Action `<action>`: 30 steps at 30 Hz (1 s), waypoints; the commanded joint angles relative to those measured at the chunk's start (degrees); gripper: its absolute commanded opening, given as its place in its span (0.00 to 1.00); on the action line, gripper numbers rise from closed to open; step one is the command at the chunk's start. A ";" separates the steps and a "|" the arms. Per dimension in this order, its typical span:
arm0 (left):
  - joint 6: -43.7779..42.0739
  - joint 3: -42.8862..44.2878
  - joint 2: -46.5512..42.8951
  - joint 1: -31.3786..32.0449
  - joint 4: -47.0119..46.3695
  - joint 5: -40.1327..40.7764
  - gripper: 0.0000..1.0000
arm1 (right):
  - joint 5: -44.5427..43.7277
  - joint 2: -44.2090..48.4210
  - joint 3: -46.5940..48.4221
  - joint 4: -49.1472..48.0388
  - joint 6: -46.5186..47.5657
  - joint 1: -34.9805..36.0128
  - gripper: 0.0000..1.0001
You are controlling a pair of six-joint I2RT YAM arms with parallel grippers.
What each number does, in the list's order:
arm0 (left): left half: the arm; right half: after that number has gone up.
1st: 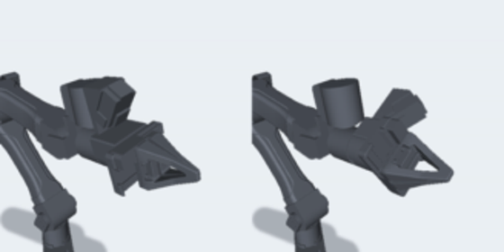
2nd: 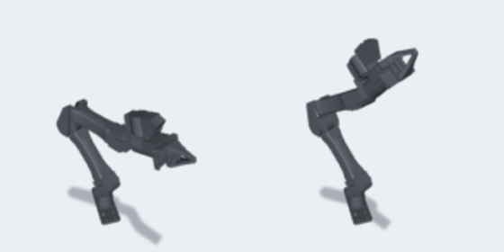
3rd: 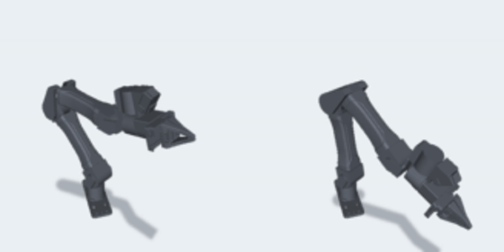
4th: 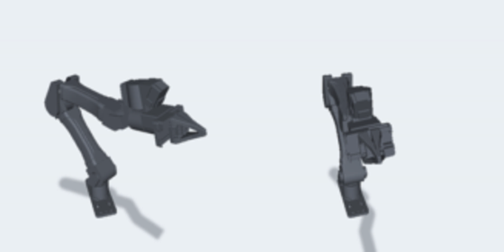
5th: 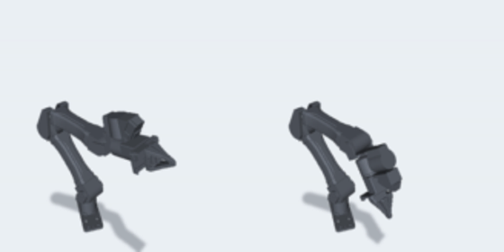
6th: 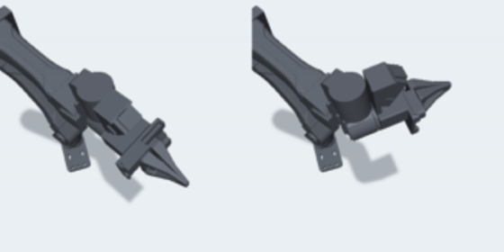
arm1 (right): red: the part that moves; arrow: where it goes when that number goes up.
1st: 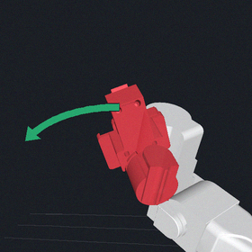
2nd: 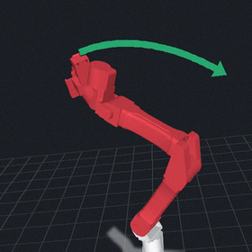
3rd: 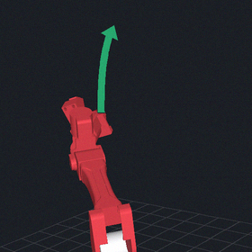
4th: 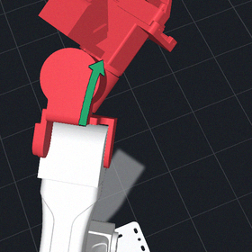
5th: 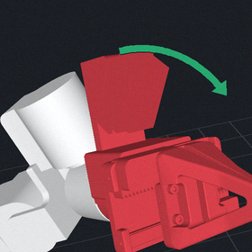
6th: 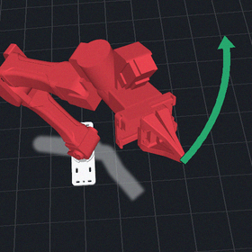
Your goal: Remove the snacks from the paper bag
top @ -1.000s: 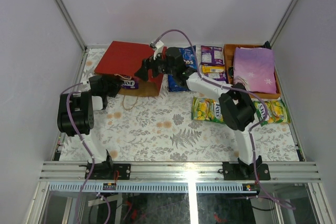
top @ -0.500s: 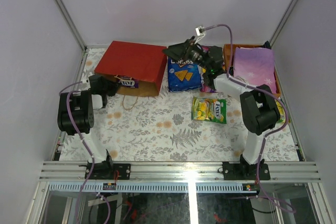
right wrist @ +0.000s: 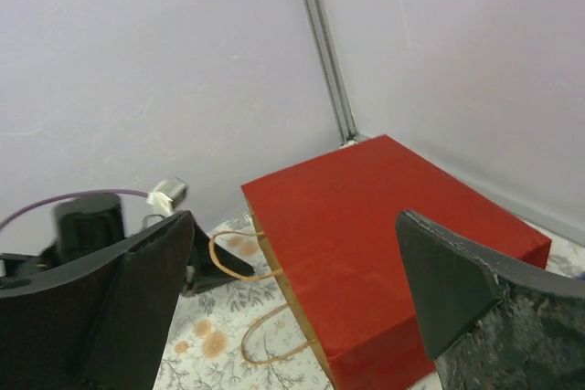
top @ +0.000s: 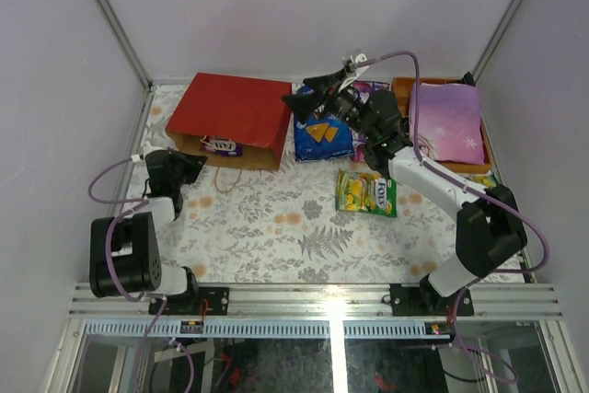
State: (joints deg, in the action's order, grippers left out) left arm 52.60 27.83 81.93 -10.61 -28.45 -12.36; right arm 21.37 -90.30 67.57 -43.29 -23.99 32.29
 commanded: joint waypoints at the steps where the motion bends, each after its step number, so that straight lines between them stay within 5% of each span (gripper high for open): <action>1: -1.65 -2.46 -8.22 -0.29 1.96 1.04 0.00 | -5.65 -1.60 -4.07 -5.14 -0.71 -0.37 0.99; 11: -2.50 -11.91 -24.49 -0.78 10.91 5.72 0.00 | -9.32 -2.54 -3.26 -3.16 -2.29 -0.07 0.99; 18: 0.59 -9.86 -8.04 -0.89 -2.79 -0.99 0.26 | -8.07 -2.87 -2.91 -3.02 -2.27 0.49 1.00; 30: 7.29 -0.20 11.63 -0.92 -19.11 -4.72 0.38 | -8.24 -2.19 -3.19 -1.88 0.66 0.51 1.00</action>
State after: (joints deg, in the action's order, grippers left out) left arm 57.12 24.16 91.05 -11.05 -38.20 -15.59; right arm 14.09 -95.29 63.09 -42.85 -25.02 32.32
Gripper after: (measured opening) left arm 0.366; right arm 0.993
